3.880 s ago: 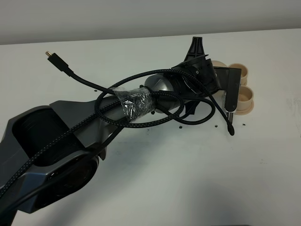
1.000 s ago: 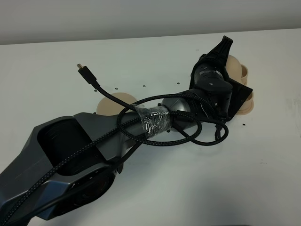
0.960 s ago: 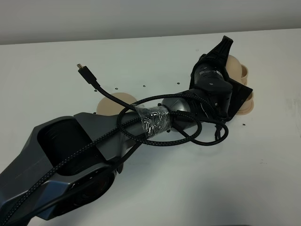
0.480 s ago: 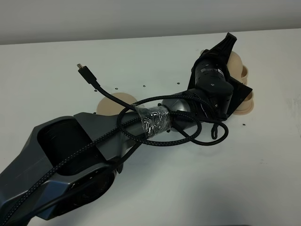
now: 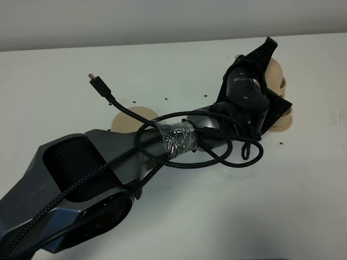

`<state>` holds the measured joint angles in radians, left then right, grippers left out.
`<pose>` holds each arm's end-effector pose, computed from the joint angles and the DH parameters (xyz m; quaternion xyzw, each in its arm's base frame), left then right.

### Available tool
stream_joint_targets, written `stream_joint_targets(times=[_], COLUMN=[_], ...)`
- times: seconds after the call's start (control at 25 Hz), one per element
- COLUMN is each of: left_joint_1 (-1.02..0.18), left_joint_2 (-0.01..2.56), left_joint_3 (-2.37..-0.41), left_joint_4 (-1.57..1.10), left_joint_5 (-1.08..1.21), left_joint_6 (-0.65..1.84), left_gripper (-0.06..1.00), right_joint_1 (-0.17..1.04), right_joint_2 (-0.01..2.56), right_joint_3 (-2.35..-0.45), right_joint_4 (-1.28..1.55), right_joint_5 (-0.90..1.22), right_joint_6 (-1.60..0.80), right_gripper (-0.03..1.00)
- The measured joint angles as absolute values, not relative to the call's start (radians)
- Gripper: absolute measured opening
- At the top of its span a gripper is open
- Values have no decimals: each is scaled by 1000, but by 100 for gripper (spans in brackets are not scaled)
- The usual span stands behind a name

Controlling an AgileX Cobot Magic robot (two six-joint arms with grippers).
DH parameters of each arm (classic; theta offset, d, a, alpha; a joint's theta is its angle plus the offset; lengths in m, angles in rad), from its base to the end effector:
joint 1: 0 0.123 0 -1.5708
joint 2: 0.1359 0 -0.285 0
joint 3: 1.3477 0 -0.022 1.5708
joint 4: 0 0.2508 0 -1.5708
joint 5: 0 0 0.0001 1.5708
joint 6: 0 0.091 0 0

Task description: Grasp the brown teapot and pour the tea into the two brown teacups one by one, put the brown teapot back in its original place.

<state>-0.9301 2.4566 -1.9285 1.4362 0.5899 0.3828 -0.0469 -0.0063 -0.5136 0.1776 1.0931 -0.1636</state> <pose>0.3659 -0.4067 0.1462 0.7830 0.3129 0.4257 0.3281 -0.0088 0.0147 0.2794 -0.0555 0.8513 0.0340 0.5206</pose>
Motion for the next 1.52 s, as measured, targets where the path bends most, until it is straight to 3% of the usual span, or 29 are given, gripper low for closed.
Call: stream_joint_targets(times=[1.52], left_joint_1=[-910], left_joint_2=[2457], left_joint_3=[-1929], left_joint_4=[1536], left_joint_5=[582], left_joint_6=[400], left_gripper=[13], right_joint_1=[-47], right_joint_2=[-6], right_joint_3=[-514], right_joint_4=[178], right_joint_5=[1093], right_joint_6=[-163], right_gripper=[33])
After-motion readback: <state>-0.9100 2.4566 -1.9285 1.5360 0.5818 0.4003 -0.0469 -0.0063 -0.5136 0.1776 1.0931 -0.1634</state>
